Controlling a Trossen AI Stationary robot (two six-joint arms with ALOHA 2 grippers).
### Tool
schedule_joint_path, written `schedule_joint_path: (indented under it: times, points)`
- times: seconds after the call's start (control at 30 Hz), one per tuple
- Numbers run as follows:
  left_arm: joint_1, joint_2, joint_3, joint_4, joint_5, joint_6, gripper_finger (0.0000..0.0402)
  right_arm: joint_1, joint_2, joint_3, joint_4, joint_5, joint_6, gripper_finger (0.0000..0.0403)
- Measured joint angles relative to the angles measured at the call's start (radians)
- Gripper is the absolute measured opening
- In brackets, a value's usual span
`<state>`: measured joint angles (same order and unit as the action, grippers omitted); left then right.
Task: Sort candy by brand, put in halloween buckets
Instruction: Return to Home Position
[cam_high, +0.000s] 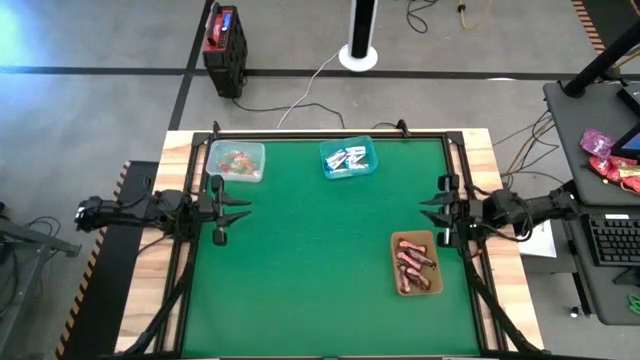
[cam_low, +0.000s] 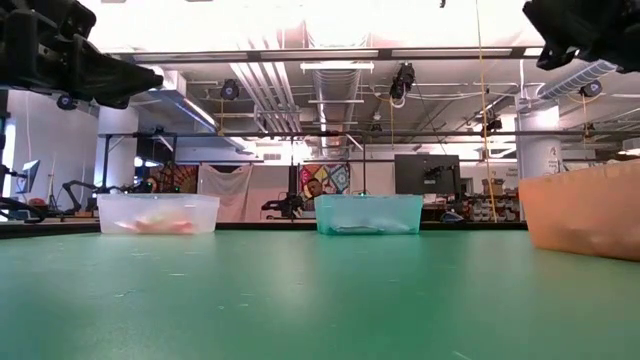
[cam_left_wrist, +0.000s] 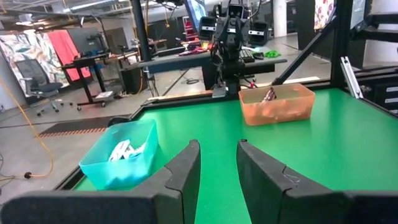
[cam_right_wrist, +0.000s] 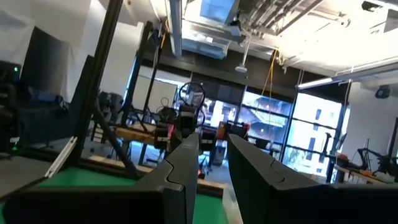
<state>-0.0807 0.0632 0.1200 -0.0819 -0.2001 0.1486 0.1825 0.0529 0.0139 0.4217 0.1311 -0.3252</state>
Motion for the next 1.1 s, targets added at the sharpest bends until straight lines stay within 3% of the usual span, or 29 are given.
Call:
schedule_joint_path:
  times: [1.1]
  points:
    - [0.000, 0.017, 0.000, -0.001, 0.000, 0.000, 0.0088, 0.000, 0.009, 0.000, -0.006, 0.000, 0.000, 0.0082]
